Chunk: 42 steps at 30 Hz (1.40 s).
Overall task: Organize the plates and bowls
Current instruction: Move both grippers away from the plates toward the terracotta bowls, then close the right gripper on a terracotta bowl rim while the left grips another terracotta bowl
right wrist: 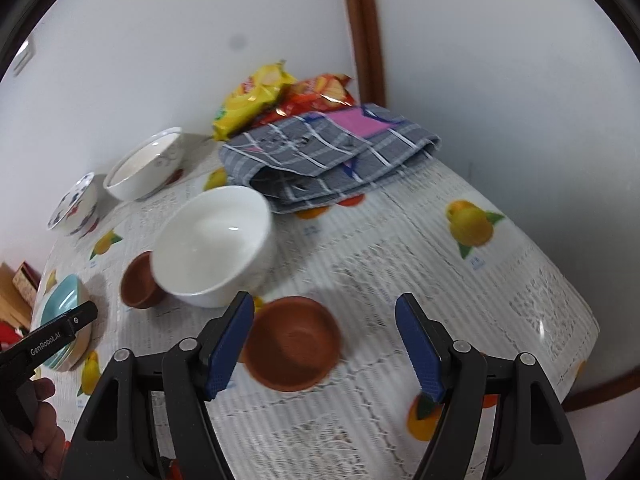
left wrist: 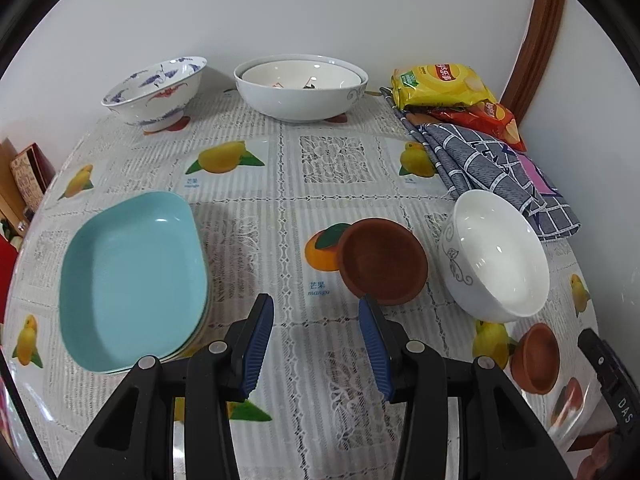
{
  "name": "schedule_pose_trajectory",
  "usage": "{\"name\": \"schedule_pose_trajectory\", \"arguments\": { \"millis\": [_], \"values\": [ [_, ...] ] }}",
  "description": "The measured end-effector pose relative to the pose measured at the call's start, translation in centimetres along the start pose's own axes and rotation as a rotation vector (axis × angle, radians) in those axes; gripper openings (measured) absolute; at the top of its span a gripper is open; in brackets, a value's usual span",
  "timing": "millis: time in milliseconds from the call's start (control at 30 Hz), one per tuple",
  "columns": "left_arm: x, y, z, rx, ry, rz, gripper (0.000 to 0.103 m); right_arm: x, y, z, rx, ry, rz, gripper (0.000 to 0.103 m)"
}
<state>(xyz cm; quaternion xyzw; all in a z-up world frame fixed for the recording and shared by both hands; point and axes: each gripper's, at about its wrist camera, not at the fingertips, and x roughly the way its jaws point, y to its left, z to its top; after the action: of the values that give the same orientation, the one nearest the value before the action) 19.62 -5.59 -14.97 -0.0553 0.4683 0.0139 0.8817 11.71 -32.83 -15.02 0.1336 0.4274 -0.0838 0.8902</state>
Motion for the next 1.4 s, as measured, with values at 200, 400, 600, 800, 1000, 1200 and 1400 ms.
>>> {"name": "schedule_pose_trajectory", "arguments": {
  "millis": [200, 400, 600, 800, 1000, 1200, 1400],
  "values": [
    [1.9, -0.7, 1.3, -0.007, 0.011, -0.025, 0.042, 2.1, -1.2, -0.2, 0.033, 0.091, -0.007, 0.059],
    [3.8, -1.4, 2.3, 0.013, 0.033, -0.021, 0.042, 3.4, -0.7, -0.4, 0.011, 0.144, -0.026, 0.054],
    [5.6, -1.3, 2.6, 0.018, 0.059, -0.019, 0.042, 4.7, -0.6, -0.9, 0.007, 0.209, -0.049, 0.041],
    [6.5, -1.5, 2.5, 0.025, 0.067, -0.026, 0.042, 5.7, 0.0, -1.2, -0.021, 0.233, -0.067, 0.036],
    [7.2, -1.7, 2.4, 0.020, 0.077, -0.039, 0.038, 5.7, 0.6, -1.3, -0.032, 0.226, -0.070, 0.029],
    [7.3, -1.9, 2.6, 0.025, 0.072, -0.051, 0.035, 5.9, 0.6, -1.3, -0.027, 0.216, -0.063, 0.029],
    [7.4, -1.8, 2.6, 0.025, 0.071, -0.054, 0.035, 6.1, 0.3, -1.2, -0.004, 0.216, -0.066, 0.029]
  ]
}}
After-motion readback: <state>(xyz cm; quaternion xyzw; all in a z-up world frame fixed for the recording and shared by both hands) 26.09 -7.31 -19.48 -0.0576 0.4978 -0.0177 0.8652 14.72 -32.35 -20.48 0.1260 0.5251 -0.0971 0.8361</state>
